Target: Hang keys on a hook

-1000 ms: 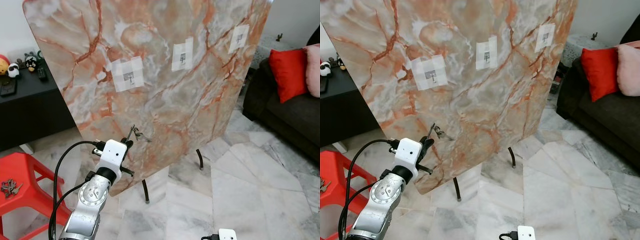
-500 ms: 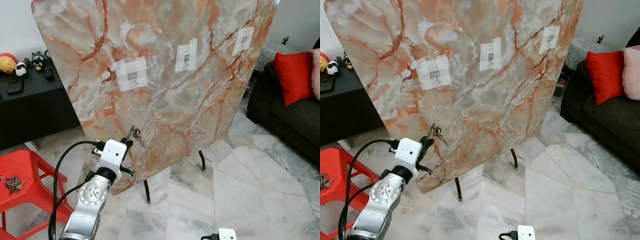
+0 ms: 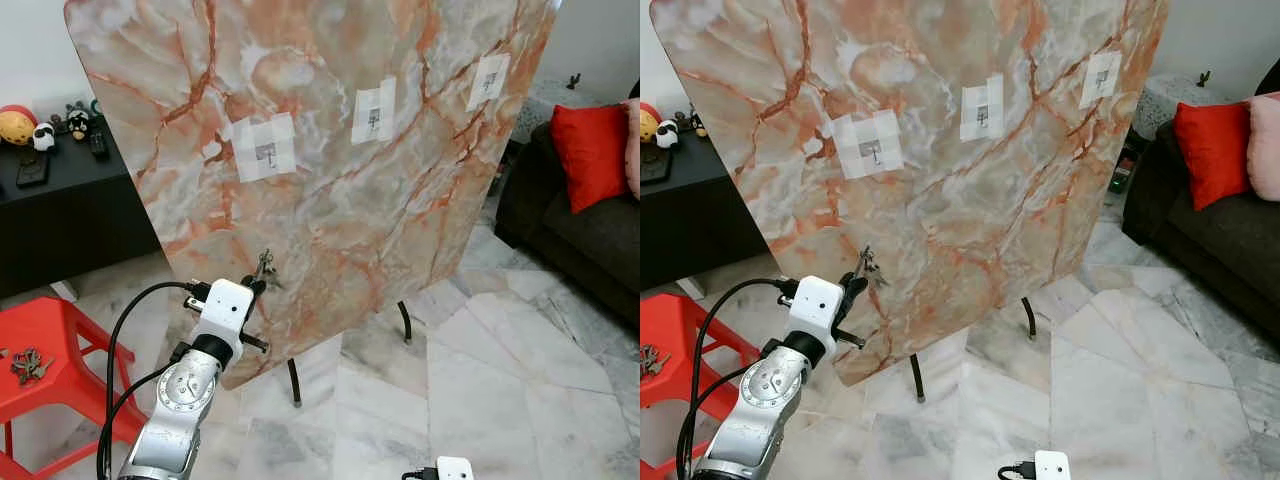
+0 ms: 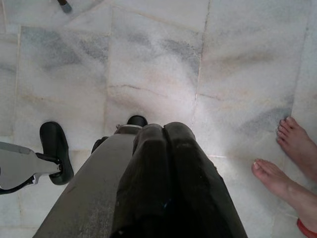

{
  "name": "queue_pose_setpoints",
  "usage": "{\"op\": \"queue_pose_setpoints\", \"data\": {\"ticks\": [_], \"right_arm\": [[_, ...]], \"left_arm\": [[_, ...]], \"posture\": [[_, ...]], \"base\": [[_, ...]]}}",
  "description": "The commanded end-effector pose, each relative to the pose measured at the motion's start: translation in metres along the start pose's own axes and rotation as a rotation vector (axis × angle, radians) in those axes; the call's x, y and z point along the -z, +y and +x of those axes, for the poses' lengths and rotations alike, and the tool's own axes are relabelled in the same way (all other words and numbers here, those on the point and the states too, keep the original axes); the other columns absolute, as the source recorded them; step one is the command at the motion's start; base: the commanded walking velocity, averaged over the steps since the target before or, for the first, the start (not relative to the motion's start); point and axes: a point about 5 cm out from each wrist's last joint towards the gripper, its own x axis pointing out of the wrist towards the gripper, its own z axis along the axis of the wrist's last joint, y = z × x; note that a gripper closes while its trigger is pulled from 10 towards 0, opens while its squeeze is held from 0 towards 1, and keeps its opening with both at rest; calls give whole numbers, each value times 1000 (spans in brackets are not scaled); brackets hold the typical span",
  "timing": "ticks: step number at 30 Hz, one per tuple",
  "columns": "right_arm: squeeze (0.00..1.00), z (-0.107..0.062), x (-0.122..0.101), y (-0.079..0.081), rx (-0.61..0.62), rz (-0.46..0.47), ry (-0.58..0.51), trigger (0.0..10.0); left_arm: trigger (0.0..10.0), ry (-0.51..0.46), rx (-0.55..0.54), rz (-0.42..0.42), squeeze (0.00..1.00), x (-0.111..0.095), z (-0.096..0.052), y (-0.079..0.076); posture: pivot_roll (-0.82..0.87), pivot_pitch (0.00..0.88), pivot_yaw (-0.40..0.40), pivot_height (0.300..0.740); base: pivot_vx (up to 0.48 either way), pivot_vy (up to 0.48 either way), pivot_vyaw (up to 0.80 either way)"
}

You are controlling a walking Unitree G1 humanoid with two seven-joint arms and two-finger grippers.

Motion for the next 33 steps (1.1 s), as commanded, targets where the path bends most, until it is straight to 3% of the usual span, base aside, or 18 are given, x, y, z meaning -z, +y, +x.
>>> {"op": "queue_pose_setpoints", "data": {"ticks": [1,5,33], "right_arm": [[0,0,-1,-2,4,1,-1,10000],[0,0,-1,-2,4,1,-1,10000],[0,0,0,-1,3,0,0,10000]], "left_arm": [[10000,-22,3,-3,0,-4,1,0],[10000,-24,3,-4,0,-5,1,0],[10000,-30,22,4,0,-6,1,-2]], "posture": [[53,0,-57,740],[53,0,-57,740],[56,0,-57,740]], "base": [[0,0,0],[0,0,0],[273,0,0]]}}
